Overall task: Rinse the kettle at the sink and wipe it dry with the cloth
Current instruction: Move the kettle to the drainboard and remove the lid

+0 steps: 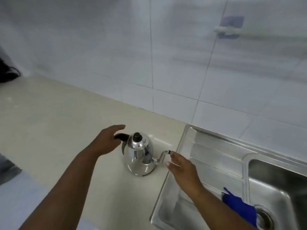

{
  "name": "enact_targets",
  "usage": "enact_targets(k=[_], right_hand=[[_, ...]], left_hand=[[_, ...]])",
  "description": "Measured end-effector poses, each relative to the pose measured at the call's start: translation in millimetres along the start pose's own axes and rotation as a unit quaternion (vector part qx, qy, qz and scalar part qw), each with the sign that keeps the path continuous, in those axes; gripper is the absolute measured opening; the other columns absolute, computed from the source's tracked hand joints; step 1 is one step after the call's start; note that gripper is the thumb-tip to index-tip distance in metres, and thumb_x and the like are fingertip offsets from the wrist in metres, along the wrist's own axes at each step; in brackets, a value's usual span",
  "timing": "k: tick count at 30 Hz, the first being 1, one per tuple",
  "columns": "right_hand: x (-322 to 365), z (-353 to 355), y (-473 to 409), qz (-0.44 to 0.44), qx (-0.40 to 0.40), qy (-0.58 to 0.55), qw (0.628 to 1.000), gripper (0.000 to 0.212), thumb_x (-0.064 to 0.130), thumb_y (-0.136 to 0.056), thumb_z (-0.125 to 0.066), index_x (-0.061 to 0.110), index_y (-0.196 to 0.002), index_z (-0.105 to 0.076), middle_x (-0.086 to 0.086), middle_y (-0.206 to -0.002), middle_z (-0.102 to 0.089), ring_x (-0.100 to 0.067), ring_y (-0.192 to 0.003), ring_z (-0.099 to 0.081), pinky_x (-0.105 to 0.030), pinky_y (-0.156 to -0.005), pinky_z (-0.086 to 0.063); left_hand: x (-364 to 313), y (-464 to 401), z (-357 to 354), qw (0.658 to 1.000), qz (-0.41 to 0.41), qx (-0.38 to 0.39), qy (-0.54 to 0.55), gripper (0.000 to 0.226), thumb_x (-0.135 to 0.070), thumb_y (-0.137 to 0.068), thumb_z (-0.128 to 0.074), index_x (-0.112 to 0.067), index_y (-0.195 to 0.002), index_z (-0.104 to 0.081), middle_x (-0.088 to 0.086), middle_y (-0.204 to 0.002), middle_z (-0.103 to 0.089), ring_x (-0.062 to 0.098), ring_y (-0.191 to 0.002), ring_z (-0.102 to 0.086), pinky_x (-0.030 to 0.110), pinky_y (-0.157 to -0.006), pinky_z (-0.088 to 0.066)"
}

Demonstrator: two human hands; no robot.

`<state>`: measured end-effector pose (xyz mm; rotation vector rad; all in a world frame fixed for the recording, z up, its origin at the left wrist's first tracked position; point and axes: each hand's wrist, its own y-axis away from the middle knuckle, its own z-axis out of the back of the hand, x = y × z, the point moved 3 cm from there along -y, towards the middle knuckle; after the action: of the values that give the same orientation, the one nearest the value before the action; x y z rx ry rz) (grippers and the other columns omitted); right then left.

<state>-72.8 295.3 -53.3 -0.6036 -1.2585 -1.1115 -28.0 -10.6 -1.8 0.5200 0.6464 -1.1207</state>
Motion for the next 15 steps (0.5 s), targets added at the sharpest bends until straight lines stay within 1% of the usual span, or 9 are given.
enact_targets(k=[2, 3, 5, 6, 8, 10, 12, 13, 15], right_hand=[[1, -9, -11, 0.0, 0.002, 0.024, 1.0, 0.039, 0.026, -0.088, -0.071, 0.026, -0.127, -0.063, 0.014, -0.112, -0.065, -0.003, -0.11, -0.06, 0.007, -0.071, -0.04], [0, -13, -15, 0.002, 0.004, 0.039, 0.999, 0.03, 0.027, -0.087, -0.071, 0.03, -0.117, -0.067, 0.019, -0.104, -0.067, 0.0, -0.105, -0.062, 0.003, -0.075, -0.042], [-2, -21, -22, -0.002, 0.015, 0.042, 0.999, 0.018, 0.029, -0.086, -0.072, 0.037, -0.103, -0.069, 0.025, -0.091, -0.068, 0.016, -0.09, -0.062, -0.005, -0.082, -0.045], [-2, -25, -24, -0.001, 0.013, 0.039, 0.999, 0.018, 0.029, -0.087, -0.072, 0.036, -0.103, -0.071, 0.025, -0.091, -0.068, 0.023, -0.085, -0.06, -0.003, -0.082, -0.044], [-7, -28, -31, 0.021, -0.002, 0.054, 0.998, 0.02, 0.027, -0.089, -0.069, 0.028, -0.108, -0.074, 0.021, -0.092, -0.07, 0.032, -0.081, -0.054, 0.004, -0.077, -0.039], [-8, -29, -34, 0.039, -0.017, 0.057, 0.997, 0.017, 0.024, -0.089, -0.069, 0.029, -0.104, -0.074, 0.024, -0.087, -0.071, 0.031, -0.084, -0.055, 0.004, -0.077, -0.038], [-11, -28, -35, 0.045, -0.021, 0.035, 0.998, 0.017, 0.019, -0.089, -0.07, 0.032, -0.1, -0.073, 0.036, -0.08, -0.07, 0.026, -0.087, -0.06, 0.002, -0.08, -0.04], [-13, -26, -34, 0.041, -0.026, 0.02, 0.999, 0.017, 0.017, -0.089, -0.07, 0.03, -0.099, -0.073, 0.041, -0.08, -0.068, 0.024, -0.087, -0.061, 0.001, -0.081, -0.041], [-14, -15, -31, 0.033, -0.045, -0.015, 0.998, 0.017, 0.014, -0.088, -0.07, 0.02, -0.103, -0.075, 0.036, -0.083, -0.071, 0.018, -0.089, -0.065, -0.005, -0.084, -0.046]], left_hand=[[16, -4, 3, 0.999, 0.002, 0.014, -0.039, 0.056, 0.002, -0.081, -0.066, -0.021, -0.131, -0.055, -0.002, -0.134, -0.058, 0.019, -0.126, -0.051, 0.023, -0.099, -0.036], [27, -7, 2, 0.999, 0.004, 0.022, -0.047, 0.054, 0.0, -0.081, -0.068, -0.025, -0.127, -0.058, -0.006, -0.128, -0.061, 0.019, -0.123, -0.054, 0.024, -0.098, -0.037], [40, -12, 2, 0.999, 0.011, 0.027, -0.026, 0.051, -0.002, -0.081, -0.072, -0.039, -0.114, -0.061, -0.021, -0.11, -0.067, 0.015, -0.11, -0.061, 0.028, -0.094, -0.043], [44, -14, 1, 0.999, 0.017, 0.024, -0.012, 0.05, -0.003, -0.081, -0.072, -0.044, -0.107, -0.062, -0.025, -0.102, -0.069, 0.01, -0.103, -0.063, 0.03, -0.092, -0.047], [45, -18, 0, 0.999, 0.017, 0.023, 0.022, 0.044, -0.003, -0.081, -0.072, -0.043, -0.1, -0.064, -0.029, -0.095, -0.068, -0.004, -0.088, -0.064, 0.03, -0.088, -0.049], [47, -19, -2, 0.999, 0.019, 0.021, 0.042, 0.038, 0.001, -0.081, -0.071, -0.031, -0.1, -0.068, -0.023, -0.095, -0.069, -0.005, -0.083, -0.063, 0.033, -0.088, -0.052], [43, -20, -4, 0.999, 0.005, 0.022, 0.043, 0.037, 0.005, -0.08, -0.07, -0.027, -0.1, -0.069, -0.017, -0.094, -0.069, -0.003, -0.081, -0.061, 0.037, -0.089, -0.053], [40, -20, -5, 0.999, -0.004, 0.025, 0.039, 0.04, 0.005, -0.08, -0.07, -0.031, -0.098, -0.069, -0.018, -0.092, -0.069, -0.004, -0.079, -0.061, 0.036, -0.086, -0.052], [27, -19, -6, 0.999, -0.027, 0.025, 0.03, 0.046, 0.003, -0.08, -0.07, -0.041, -0.093, -0.067, -0.02, -0.09, -0.068, -0.003, -0.076, -0.06, 0.03, -0.081, -0.05]])
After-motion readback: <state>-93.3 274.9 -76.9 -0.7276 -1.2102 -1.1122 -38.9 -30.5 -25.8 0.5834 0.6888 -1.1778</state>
